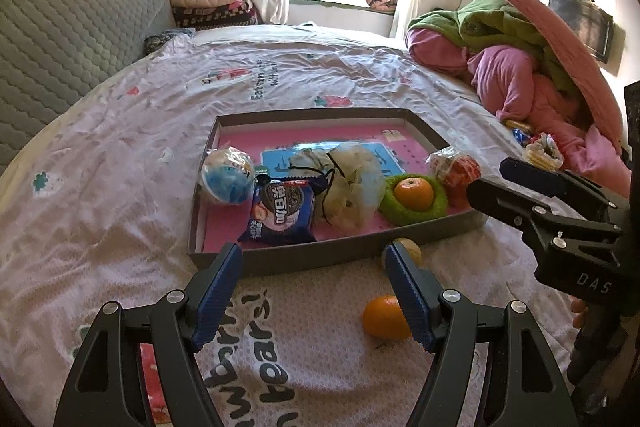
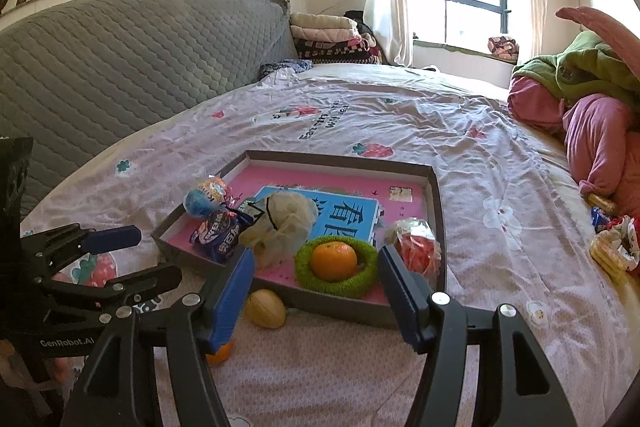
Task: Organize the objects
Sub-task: 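Pull both open tools back out of the grey box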
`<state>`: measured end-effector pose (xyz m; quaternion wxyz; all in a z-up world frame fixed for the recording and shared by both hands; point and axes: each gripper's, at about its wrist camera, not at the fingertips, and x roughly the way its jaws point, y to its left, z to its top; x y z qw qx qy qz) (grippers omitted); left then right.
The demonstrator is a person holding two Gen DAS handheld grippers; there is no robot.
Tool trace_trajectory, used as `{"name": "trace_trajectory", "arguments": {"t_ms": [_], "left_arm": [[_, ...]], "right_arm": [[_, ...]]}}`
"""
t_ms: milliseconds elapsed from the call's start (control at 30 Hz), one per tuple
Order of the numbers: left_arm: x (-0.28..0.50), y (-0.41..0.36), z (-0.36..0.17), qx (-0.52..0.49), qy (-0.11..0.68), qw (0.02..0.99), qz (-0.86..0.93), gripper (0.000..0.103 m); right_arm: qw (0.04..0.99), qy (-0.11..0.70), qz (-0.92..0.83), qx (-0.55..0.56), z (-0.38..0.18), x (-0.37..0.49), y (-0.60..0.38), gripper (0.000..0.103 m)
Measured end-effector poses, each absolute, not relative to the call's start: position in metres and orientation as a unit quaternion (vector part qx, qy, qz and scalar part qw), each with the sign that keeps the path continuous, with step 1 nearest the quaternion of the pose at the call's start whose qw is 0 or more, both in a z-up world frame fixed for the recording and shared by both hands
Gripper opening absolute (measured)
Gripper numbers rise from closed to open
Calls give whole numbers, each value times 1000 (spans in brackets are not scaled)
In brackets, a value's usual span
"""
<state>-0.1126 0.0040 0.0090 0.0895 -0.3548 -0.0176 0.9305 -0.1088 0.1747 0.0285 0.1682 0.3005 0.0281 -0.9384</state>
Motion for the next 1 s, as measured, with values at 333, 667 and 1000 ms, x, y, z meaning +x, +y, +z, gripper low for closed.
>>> {"name": "trace_trajectory", "arguments": {"t_ms": [333,667,1000], "left_arm": [[-104,4,5,-365,-14,82,927,75],[-93,2,-4,-378,-15,82,922,75],[-79,11,-10,-386,-2,94,918,75]], "right_arm": [[173,42,-933,311,21,-98,169,64],[174,41,-928,327,11,-90,171,64],[183,44,-922,338,7,-83,167,64]]}}
